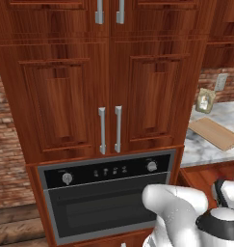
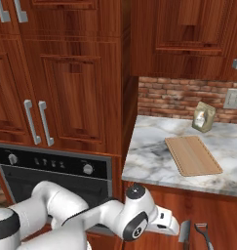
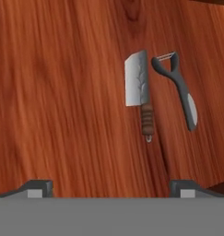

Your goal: Open the drawer on the right and place the cutting tools on the cutting board.

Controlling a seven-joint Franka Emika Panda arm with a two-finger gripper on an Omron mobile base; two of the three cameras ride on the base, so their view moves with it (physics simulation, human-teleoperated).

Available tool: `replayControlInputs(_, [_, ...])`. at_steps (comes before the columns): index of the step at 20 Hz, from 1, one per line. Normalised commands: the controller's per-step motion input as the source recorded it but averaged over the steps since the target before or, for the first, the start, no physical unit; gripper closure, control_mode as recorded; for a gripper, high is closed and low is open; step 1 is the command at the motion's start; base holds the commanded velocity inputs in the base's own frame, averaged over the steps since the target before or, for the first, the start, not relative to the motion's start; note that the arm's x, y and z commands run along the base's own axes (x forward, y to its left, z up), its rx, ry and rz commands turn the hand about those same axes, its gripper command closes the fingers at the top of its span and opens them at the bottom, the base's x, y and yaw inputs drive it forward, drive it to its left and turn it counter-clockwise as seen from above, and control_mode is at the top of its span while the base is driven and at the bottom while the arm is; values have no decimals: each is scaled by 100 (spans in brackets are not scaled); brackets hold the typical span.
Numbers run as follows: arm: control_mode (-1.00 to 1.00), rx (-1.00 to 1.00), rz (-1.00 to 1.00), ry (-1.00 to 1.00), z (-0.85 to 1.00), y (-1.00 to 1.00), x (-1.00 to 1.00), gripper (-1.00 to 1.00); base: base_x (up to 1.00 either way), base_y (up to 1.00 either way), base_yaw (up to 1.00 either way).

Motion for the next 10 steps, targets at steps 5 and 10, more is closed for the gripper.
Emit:
replayControlInputs(5, [-100,0,0,0,-32,-30,10,-100,0,0,0])
replayControlInputs(10, [-100,0,0,0,-30,-36,5,-100,0,0,0])
